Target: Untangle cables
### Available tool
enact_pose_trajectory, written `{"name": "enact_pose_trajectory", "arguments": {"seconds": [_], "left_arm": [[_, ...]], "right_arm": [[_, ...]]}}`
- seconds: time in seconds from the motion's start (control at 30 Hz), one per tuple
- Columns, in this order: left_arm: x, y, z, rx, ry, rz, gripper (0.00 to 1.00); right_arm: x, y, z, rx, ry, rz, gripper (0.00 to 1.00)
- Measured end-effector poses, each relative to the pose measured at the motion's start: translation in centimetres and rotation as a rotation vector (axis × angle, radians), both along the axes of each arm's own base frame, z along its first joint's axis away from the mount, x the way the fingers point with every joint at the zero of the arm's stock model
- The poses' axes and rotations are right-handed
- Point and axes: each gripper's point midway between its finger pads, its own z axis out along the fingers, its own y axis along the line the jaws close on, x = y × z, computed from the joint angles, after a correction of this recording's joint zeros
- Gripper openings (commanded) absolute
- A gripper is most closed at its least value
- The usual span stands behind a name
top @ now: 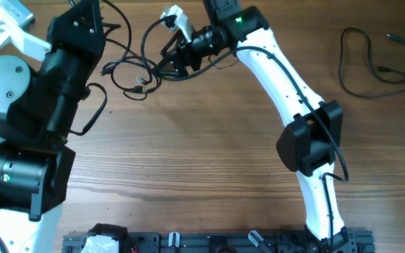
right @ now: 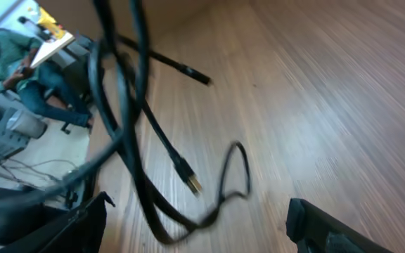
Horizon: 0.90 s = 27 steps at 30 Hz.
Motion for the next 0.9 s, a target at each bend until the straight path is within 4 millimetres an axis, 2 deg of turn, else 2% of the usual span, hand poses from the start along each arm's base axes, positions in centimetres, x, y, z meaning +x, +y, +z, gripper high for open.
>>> {"name": "enact_pose_trajectory", "arguments": {"seconds": [0.13,0.17,0.23,0.37,0.5,0.57,0.7,0.83,0.87,0.9], "left_arm": [[0.0,0.0,0.0,0.000,0.000,0.000,0.04],[0.0,0.0,0.0,0.000,0.000,0.000,0.04],[0.0,0.0,0.0,0.000,0.000,0.000,0.04],[0.0,-0.1,0.0,0.000,0.000,-0.006,0.04],[-0.1,-0.4,0.0,0.000,0.000,-0.022,0.04],[-0.1,-0.4,0.0,0.000,0.000,-0.023,0.04],[-0.1,-0.4,-0.3,0.002,0.012,-0.022,0.04],[0.0,-0.1,-1.7,0.012,0.069,-0.005,0.04],[0.0,0.3,-2.8,0.021,0.114,0.017,0.04],[0.1,0.7,-4.3,0.033,0.172,0.040,0.04]], "right_arm": [[-1.5,1.8,0.0,0.020,-0.004,0.051,0.70],[-1.8,2.3,0.0,0.023,-0.007,0.062,0.60],[-2.1,2.8,-0.1,0.030,-0.009,0.073,0.49],[-1.7,3.4,-0.4,0.044,0.006,0.066,0.36],[-0.7,4.2,0.5,0.078,0.048,0.015,0.16],[-0.5,4.2,0.6,0.076,0.087,-0.007,0.13],[-0.2,3.4,0.4,0.054,0.172,-0.046,0.08],[1.0,0.4,-1.0,-0.013,0.282,-0.128,0.06],[1.3,-0.4,-1.4,-0.036,0.303,-0.153,0.05],[2.4,-2.0,-2.2,-0.074,0.320,-0.212,0.05]]}}
